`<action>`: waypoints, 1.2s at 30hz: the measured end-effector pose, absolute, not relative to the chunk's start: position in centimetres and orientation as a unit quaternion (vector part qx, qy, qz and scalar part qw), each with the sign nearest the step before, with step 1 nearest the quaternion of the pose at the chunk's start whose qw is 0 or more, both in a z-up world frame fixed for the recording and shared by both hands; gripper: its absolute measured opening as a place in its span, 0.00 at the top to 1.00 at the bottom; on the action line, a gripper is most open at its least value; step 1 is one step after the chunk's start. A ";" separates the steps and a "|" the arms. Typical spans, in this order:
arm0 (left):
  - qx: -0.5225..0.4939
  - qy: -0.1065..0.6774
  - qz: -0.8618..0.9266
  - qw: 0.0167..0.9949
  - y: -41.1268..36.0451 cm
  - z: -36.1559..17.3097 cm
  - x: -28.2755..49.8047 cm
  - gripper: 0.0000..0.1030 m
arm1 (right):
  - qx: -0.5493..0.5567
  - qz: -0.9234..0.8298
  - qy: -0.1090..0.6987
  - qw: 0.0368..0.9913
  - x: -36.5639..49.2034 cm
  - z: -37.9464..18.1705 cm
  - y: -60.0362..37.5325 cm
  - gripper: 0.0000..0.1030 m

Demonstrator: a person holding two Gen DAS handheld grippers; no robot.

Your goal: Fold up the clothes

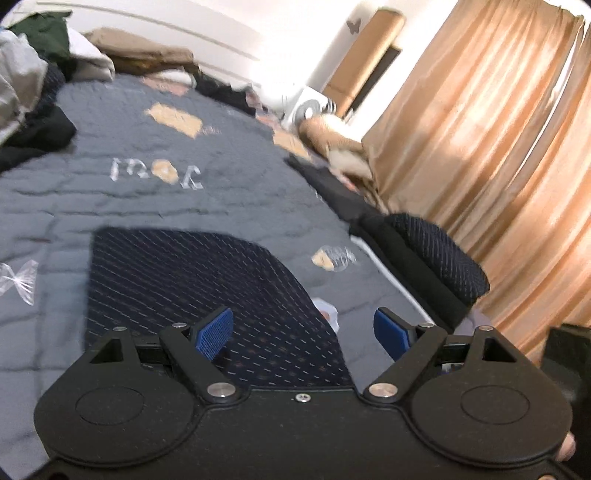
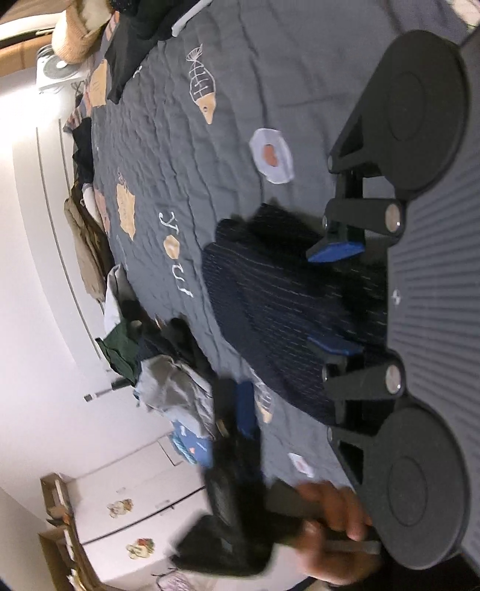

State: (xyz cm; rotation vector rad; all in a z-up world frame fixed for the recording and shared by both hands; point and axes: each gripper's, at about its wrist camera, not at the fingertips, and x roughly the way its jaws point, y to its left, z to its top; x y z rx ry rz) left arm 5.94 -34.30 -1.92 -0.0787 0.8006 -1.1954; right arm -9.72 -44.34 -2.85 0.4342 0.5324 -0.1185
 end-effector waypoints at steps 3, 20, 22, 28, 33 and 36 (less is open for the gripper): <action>-0.001 0.377 -0.543 0.750 -36.3 -2.7 5.0 0.40 | 0.200 -0.050 0.273 0.940 -10.1 -3.7 -43.3 0.58; 0.101 0.406 -0.516 0.747 -42.4 -5.6 3.0 0.58 | 0.200 -0.031 0.286 0.937 -10.8 -5.9 -42.4 0.59; 0.096 0.410 -0.516 0.746 -42.3 -5.8 3.3 0.67 | 0.197 -0.022 0.290 0.936 -10.7 -6.0 -42.0 0.59; 0.090 0.413 -0.515 0.746 -42.2 -6.0 3.8 0.74 | 0.175 -0.026 0.311 0.934 -10.0 -6.8 -41.1 0.60; 0.062 0.390 -0.505 0.768 -41.9 -5.6 3.8 0.94 | 0.187 -0.031 0.296 0.936 -10.3 -6.7 -41.3 0.91; 0.043 0.380 -0.511 0.770 -41.7 -5.1 4.2 0.96 | 0.198 -0.035 0.299 0.933 -10.7 -6.8 -41.2 0.93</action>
